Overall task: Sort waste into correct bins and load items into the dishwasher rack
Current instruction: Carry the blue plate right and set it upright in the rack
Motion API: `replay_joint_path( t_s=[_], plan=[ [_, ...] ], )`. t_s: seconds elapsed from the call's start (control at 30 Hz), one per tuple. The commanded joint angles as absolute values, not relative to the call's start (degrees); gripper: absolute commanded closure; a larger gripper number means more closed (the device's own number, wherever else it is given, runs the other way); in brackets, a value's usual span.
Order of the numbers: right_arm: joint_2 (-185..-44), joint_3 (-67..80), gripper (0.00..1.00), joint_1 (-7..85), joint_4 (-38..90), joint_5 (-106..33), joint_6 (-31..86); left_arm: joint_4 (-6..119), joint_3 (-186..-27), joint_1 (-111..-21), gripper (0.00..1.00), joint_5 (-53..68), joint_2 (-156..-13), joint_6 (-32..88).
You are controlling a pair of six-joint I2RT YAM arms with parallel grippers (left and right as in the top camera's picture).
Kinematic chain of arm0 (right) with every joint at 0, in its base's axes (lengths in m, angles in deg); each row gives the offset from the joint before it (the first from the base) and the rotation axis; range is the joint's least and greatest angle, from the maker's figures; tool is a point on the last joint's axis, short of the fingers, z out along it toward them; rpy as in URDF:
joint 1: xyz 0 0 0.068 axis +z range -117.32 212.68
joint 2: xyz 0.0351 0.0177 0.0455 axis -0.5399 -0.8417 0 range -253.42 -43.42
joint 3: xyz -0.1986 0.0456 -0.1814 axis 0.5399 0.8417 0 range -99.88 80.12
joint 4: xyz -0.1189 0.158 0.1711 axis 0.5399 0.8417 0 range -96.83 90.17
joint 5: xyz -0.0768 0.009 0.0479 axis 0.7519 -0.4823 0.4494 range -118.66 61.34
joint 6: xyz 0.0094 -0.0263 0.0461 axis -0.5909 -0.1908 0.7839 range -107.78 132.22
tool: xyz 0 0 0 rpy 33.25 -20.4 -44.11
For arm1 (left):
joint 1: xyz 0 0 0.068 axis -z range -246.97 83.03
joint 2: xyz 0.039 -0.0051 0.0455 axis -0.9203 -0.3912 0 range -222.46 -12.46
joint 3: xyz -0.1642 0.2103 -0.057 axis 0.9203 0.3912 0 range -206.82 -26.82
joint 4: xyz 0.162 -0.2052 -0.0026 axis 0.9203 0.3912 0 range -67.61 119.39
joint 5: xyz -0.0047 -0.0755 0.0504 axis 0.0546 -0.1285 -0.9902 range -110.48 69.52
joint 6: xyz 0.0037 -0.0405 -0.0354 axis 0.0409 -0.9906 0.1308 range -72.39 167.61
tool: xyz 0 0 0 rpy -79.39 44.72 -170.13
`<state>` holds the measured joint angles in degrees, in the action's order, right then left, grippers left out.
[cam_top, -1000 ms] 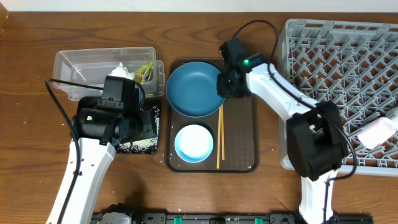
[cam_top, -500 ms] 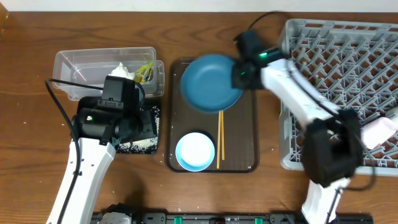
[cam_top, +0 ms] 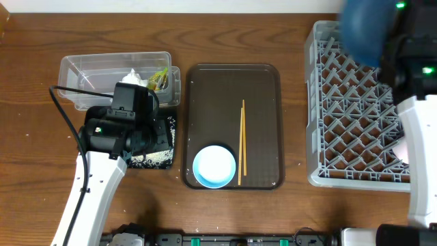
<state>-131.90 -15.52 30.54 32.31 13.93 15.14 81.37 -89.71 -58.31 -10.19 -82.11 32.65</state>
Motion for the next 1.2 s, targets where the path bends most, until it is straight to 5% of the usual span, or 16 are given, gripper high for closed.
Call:
replay_joint_path(
  t_s=[0.0, 0.23, 0.83, 1.17],
  plan=[
    [-133.37, -15.61, 0.99, 25.12, 30.30, 26.50, 7.77, 81.50, -89.52, -58.55, 0.45, -10.85, -82.09, 32.96],
    [-136.47, -15.61, 0.99, 15.90, 24.35, 28.40, 5.13, 81.48, -89.52, -58.55, 0.44, -10.68, -82.09, 32.96],
    [-150.83, -15.61, 0.99, 5.63, -6.16, 29.71, -28.97, 81.48, -89.52, -58.55, 0.44, -10.65, -82.09, 32.52],
    [-159.16, -15.61, 0.99, 4.58, -7.40, 27.26, -33.67, 81.48, -89.52, -58.55, 0.44, -10.65, -82.09, 32.32]
  ],
)
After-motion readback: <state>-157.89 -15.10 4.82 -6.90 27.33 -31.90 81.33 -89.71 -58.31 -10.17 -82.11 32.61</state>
